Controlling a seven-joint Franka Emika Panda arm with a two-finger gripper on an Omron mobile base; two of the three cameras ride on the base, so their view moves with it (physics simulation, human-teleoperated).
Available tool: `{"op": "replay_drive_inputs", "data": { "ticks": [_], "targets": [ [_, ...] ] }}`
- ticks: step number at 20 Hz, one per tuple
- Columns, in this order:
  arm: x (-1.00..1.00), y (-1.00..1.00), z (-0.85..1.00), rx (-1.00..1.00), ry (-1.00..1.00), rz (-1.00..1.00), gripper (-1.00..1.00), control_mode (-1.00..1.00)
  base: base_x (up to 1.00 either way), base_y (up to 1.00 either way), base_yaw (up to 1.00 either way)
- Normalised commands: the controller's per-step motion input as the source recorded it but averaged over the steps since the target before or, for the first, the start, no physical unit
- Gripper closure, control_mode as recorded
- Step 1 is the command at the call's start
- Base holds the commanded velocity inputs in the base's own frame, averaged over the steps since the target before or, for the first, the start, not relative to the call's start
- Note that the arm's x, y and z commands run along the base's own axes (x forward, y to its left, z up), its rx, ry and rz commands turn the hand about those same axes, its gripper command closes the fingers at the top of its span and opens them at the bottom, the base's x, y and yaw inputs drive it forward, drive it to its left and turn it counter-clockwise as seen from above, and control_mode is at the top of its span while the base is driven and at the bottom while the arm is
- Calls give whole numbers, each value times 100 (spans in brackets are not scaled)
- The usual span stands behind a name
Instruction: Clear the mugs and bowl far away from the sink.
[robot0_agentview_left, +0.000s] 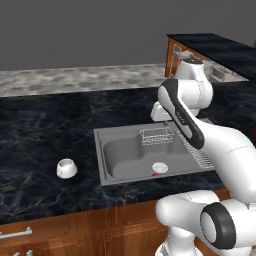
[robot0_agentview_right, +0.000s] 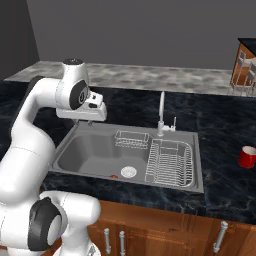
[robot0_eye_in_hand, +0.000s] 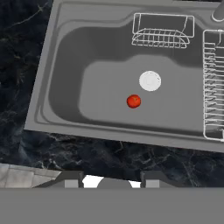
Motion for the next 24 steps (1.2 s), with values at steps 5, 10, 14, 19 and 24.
{"op": "replay_drive_inputs", "data": {
  "ticks": [5, 10, 14, 19, 24],
  "targets": [
    [-17, 0, 0, 0, 0, 0, -100, -100, 0, 0, 0],
    [-30, 6, -4, 0, 0, 0, -100, -100, 0, 0, 0],
    [-34, 21, -13, 0, 0, 0, -100, -100, 0, 0, 0],
    [-21, 23, -10, 1, 0, 0, -100, -100, 0, 0, 0],
    [-9, 24, -14, 9, 0, -1, -100, -100, 0, 0, 0]
  ]
}}
